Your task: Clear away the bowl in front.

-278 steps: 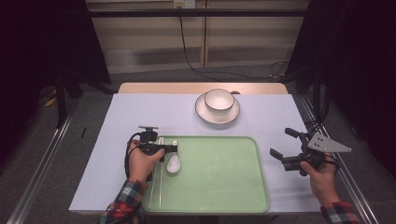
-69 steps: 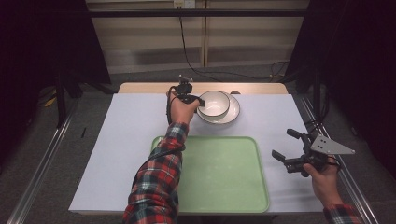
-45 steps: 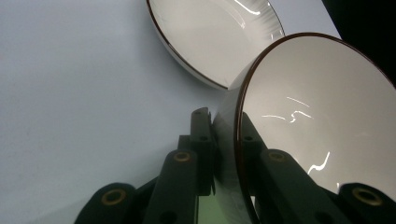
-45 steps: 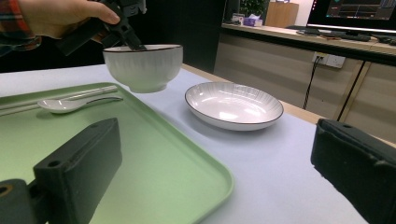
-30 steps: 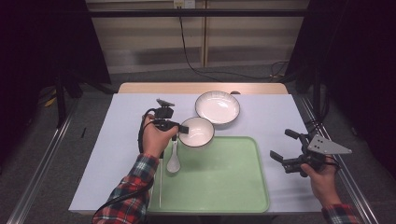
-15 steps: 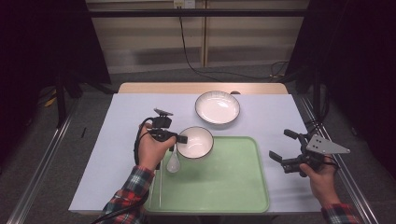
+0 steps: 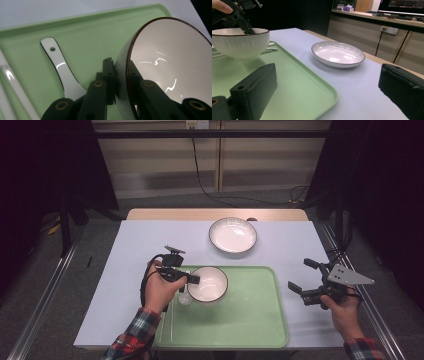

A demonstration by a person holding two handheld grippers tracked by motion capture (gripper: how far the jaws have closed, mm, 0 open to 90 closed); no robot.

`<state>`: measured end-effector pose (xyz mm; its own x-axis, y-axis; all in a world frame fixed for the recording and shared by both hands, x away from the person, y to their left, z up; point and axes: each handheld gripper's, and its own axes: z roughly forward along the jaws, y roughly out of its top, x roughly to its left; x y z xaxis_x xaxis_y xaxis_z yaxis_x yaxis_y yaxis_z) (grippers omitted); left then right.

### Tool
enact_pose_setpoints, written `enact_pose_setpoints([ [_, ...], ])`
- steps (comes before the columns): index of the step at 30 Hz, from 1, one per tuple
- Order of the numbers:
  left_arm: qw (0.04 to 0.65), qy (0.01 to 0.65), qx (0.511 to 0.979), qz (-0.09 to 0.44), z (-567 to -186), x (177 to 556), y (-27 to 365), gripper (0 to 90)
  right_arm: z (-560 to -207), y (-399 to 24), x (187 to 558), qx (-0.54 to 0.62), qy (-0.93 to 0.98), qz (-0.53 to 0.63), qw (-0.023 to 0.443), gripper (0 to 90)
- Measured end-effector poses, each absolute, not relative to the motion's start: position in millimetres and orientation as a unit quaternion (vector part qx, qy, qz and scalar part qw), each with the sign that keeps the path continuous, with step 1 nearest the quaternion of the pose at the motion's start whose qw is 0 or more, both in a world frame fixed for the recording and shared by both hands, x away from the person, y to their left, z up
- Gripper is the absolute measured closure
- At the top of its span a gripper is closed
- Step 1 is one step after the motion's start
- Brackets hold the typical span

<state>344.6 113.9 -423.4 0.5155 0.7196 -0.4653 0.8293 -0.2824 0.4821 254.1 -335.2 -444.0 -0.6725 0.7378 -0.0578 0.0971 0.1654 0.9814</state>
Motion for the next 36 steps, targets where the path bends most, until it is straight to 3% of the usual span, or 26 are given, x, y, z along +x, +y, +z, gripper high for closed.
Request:
enact_pose_setpoints([
  [36, 0.332, 0.464, 0.817, -0.080, -433, 311, 113, 82.2, -445, -333, 256, 0.290, 0.714, 0.575, 0.276, 1.3],
])
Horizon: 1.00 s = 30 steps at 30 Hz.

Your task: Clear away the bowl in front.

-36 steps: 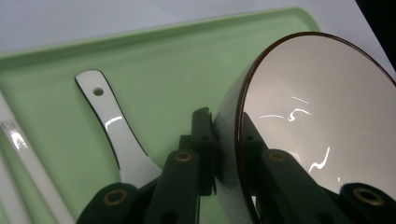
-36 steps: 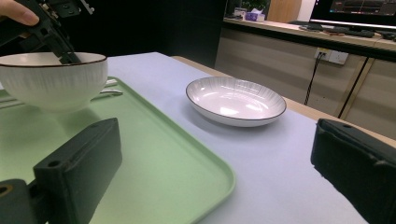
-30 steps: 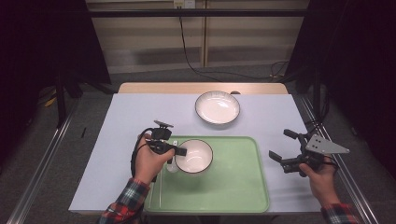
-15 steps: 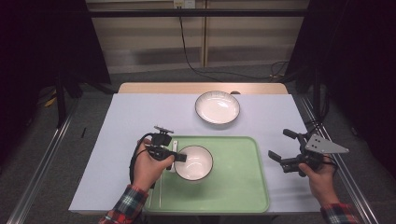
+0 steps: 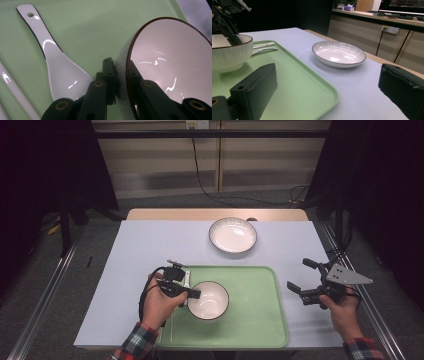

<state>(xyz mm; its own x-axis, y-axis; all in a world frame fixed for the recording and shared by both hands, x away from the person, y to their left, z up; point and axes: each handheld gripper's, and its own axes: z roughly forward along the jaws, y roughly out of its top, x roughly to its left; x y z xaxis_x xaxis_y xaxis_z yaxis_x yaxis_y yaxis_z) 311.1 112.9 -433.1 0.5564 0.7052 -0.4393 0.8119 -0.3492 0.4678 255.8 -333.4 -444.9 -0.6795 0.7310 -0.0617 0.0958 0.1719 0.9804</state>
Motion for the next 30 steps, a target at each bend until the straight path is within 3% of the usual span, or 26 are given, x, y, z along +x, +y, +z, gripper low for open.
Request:
enact_pose_setpoints([
  [30, 0.323, 0.444, 0.831, -0.094, -443, 296, 118, 79.6, -446, -332, 258, 0.290, 0.717, 0.571, 0.276, 1.3],
])
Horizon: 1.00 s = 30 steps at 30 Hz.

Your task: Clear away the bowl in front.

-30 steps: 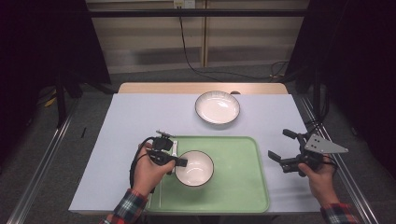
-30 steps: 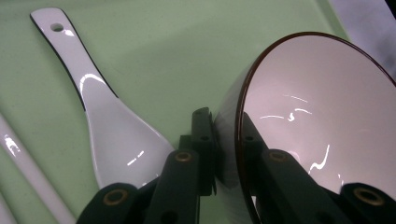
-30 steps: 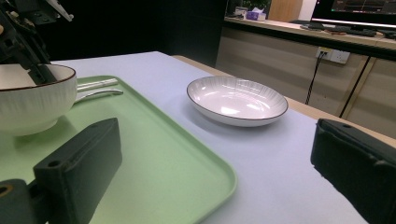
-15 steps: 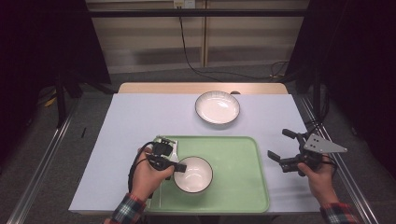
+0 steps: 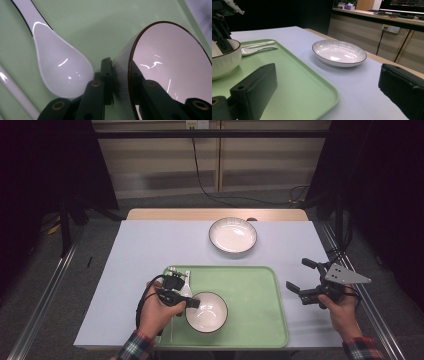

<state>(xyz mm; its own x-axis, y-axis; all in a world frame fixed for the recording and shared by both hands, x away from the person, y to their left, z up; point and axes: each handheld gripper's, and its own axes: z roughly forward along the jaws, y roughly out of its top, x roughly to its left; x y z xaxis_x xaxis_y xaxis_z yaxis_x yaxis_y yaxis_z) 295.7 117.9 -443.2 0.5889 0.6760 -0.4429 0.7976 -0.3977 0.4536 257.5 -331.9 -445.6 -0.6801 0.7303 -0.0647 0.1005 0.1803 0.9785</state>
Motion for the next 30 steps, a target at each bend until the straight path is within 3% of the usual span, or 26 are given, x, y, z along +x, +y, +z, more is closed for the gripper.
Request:
enact_pose_setpoints([
  [8, 0.354, 0.451, 0.812, -0.107, -442, 301, 118, 76.2, -445, -333, 258, 0.286, 0.722, 0.569, 0.270, 1.3],
  [22, 0.410, 0.446, 0.790, -0.091, -424, 317, 125, 58.8, -446, -333, 258, 0.288, 0.720, 0.567, 0.278, 1.3],
  [30, 0.444, 0.466, 0.763, -0.065, -420, 340, 132, 42.8, -446, -333, 259, 0.287, 0.722, 0.566, 0.276, 1.3],
])
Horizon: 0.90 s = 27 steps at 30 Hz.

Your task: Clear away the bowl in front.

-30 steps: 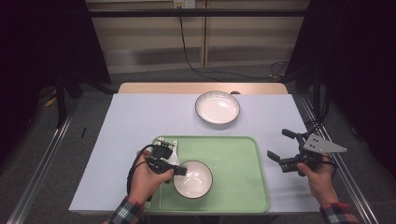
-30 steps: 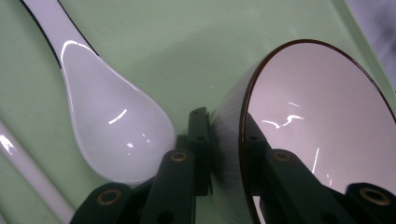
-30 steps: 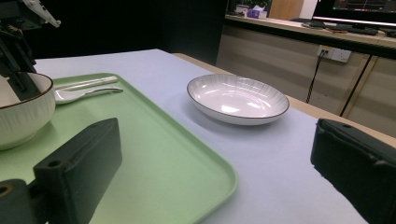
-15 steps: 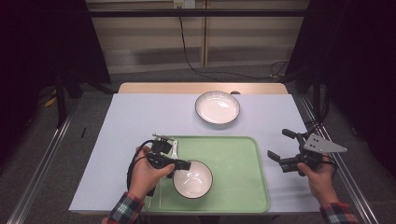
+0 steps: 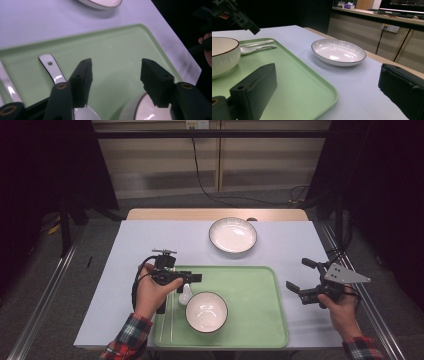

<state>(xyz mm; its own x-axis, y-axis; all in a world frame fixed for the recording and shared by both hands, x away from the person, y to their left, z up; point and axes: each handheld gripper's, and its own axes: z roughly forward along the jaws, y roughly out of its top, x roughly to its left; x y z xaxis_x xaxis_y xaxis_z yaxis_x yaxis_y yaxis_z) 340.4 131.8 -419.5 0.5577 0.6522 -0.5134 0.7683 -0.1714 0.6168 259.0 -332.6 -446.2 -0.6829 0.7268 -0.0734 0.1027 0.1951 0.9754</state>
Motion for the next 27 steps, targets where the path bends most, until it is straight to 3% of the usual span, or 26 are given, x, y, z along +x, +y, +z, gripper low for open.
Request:
enact_pose_setpoints([
  [9, 0.482, 0.480, 0.733, -0.007, -418, 370, 131, 26.7, -446, -333, 260, 0.287, 0.725, 0.565, 0.270, 1.3],
  [13, 0.473, 0.477, 0.741, 0.009, -420, 384, 127, 19.0, -446, -334, 260, 0.290, 0.719, 0.567, 0.278, 1.3],
  [27, 0.460, 0.480, 0.746, 0.026, -417, 415, 110, 9.4, -445, -334, 261, 0.292, 0.718, 0.569, 0.277, 1.4],
])
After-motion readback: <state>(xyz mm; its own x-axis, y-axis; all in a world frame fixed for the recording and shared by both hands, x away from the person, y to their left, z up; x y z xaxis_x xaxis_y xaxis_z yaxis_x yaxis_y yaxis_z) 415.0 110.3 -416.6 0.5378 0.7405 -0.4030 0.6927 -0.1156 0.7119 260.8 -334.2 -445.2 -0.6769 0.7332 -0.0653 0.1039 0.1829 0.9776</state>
